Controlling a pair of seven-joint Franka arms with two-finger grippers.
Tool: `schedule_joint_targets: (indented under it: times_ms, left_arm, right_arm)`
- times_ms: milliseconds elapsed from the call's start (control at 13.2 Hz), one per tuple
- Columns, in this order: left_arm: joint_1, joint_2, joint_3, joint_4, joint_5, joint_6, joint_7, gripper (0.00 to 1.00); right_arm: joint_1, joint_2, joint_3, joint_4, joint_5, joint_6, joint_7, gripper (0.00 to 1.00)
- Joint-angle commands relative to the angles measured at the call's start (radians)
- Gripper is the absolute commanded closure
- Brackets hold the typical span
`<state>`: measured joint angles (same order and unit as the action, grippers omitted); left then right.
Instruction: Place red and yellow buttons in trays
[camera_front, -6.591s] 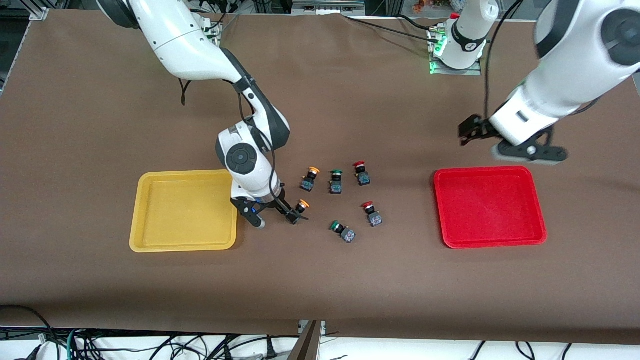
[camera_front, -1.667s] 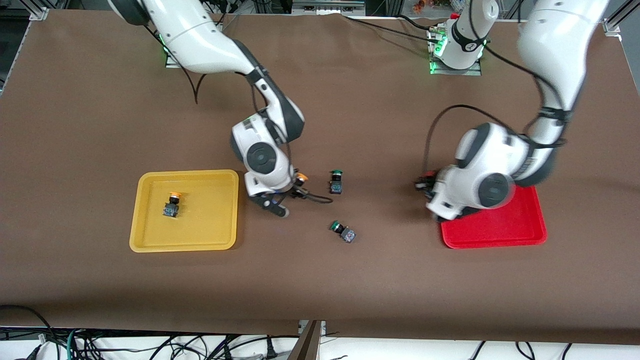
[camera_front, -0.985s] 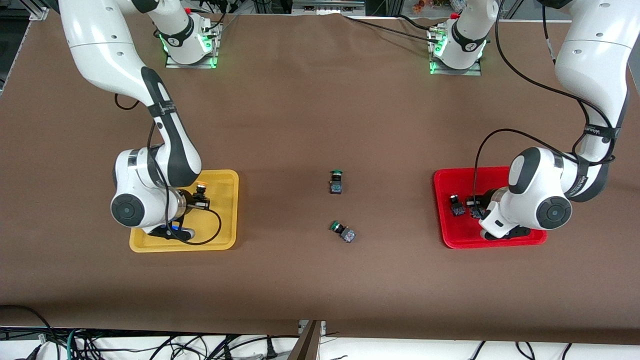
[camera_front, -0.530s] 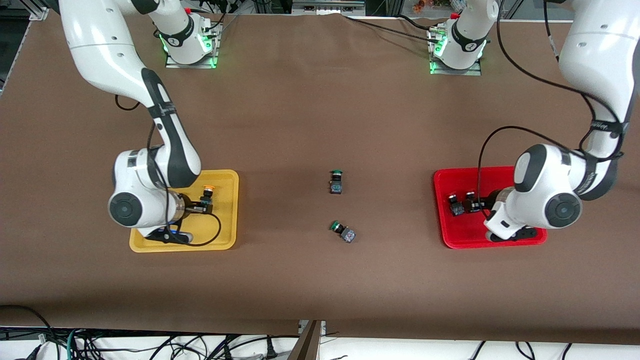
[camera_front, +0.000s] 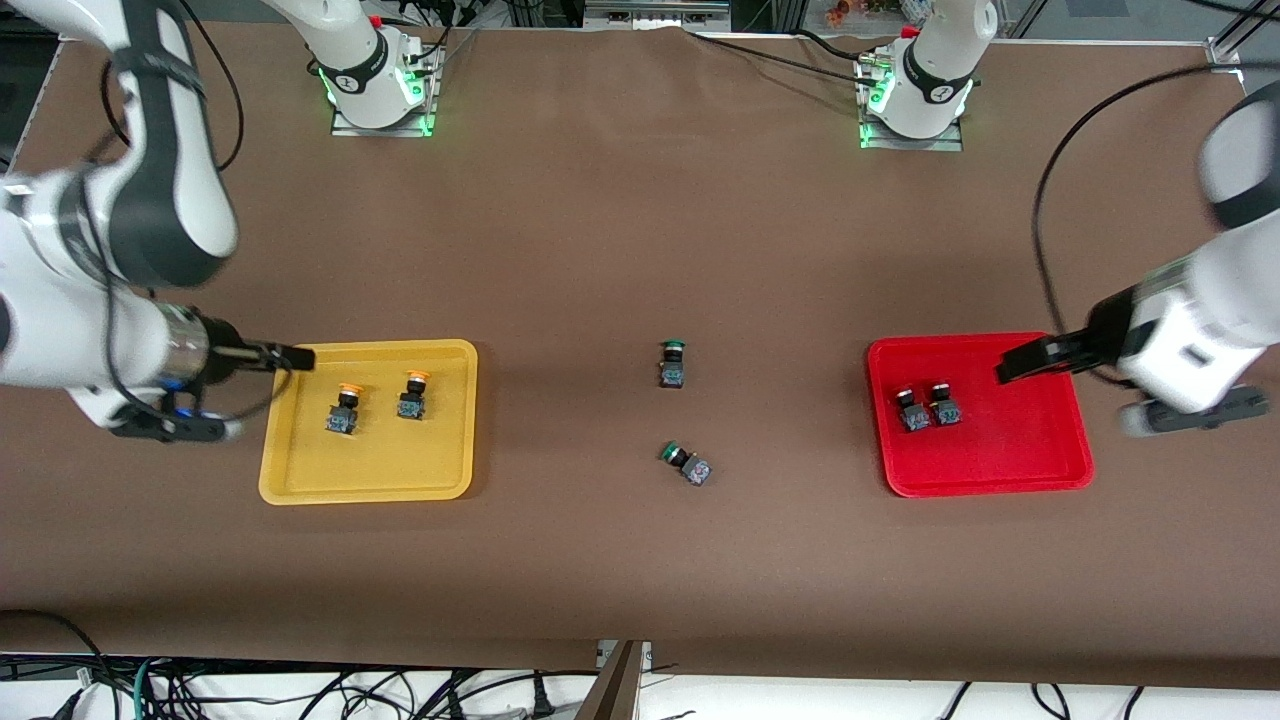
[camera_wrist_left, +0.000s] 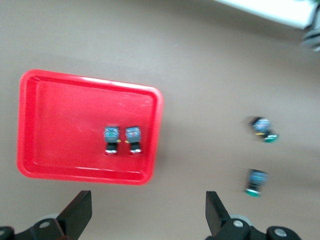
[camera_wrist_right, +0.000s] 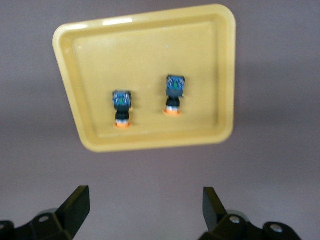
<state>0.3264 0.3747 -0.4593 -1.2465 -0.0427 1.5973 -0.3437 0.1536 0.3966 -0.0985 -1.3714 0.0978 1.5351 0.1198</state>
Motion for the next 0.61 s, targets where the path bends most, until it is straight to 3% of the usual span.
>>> schedule_joint_targets:
  times_ms: [0,152,303,530]
  left_arm:
    - [0.028,0.026,-0.009,0.094,-0.008,-0.136,0.022,0.0]
    - [-0.044,-0.076,0.02,0.005,0.098,-0.154,0.079,0.0]
    - [-0.203,-0.173,0.179,-0.118,0.096,-0.137,0.144,0.0]
    - [-0.363,-0.4,0.414,-0.461,0.063,0.153,0.295,0.0]
  right_arm:
    - [-0.011,-0.144,0.014,-0.046,-0.045,-0.076,-0.002,0.0]
    - [-0.012,-0.229,0.016,-0.063,-0.052,-0.13,-0.003,0.0]
    - [-0.022,-0.292,0.035,-0.097,-0.064,-0.166,-0.009,0.0]
    - [-0.037,-0.367,0.037,-0.081,-0.073,-0.162,0.003,0.0]
